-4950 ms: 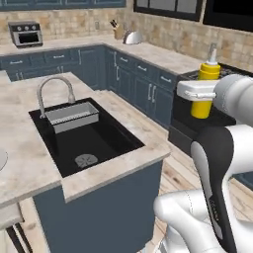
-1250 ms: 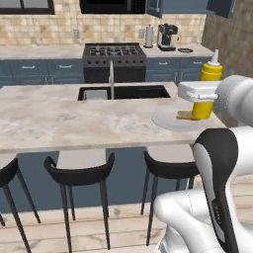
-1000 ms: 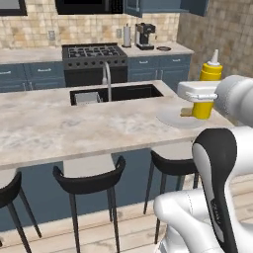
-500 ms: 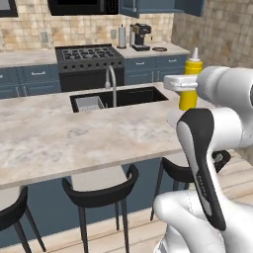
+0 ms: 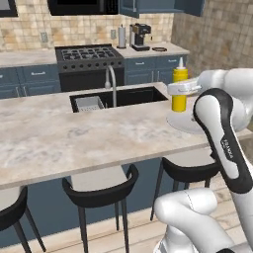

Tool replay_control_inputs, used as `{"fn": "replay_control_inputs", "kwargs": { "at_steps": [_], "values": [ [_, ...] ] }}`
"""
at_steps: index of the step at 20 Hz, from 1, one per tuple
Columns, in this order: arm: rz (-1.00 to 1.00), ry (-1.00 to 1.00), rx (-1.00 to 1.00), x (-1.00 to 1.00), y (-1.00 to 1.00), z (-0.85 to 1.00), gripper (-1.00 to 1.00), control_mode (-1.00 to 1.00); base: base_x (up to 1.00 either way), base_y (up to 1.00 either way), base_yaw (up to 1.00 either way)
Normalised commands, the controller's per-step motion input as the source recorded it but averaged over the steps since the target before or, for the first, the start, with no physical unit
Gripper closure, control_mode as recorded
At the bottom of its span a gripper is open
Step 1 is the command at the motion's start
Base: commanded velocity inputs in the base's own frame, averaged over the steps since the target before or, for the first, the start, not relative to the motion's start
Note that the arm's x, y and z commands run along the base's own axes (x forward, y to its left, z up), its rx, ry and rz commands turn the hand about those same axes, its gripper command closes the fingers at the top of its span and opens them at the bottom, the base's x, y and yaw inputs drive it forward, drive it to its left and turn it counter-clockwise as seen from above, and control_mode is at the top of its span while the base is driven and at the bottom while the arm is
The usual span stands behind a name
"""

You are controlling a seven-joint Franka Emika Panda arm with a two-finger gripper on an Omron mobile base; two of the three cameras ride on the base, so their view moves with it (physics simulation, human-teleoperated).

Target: Move the hot dog bun to the plate on the dining table and place the condiment next to that plate. Then navigate to the fridge and take the sausage and place it on the plate as well.

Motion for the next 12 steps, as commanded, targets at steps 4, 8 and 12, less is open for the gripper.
{"fn": "replay_control_inputs", "kwargs": {
  "at_steps": [4, 8, 12],
  "values": [
    [0.47, 0.00, 0.00, 0.16, -0.02, -0.31, 1.00, -1.00, 0.00, 0.00, 0.00],
    [0.47, 0.00, -0.02, 0.00, -0.01, -0.19, 1.00, -1.00, 0.00, 0.00, 0.00],
    [0.42, 0.00, -0.01, 0.00, -0.12, -0.22, 1.00, -1.00, 0.00, 0.00, 0.00]
  ]
}}
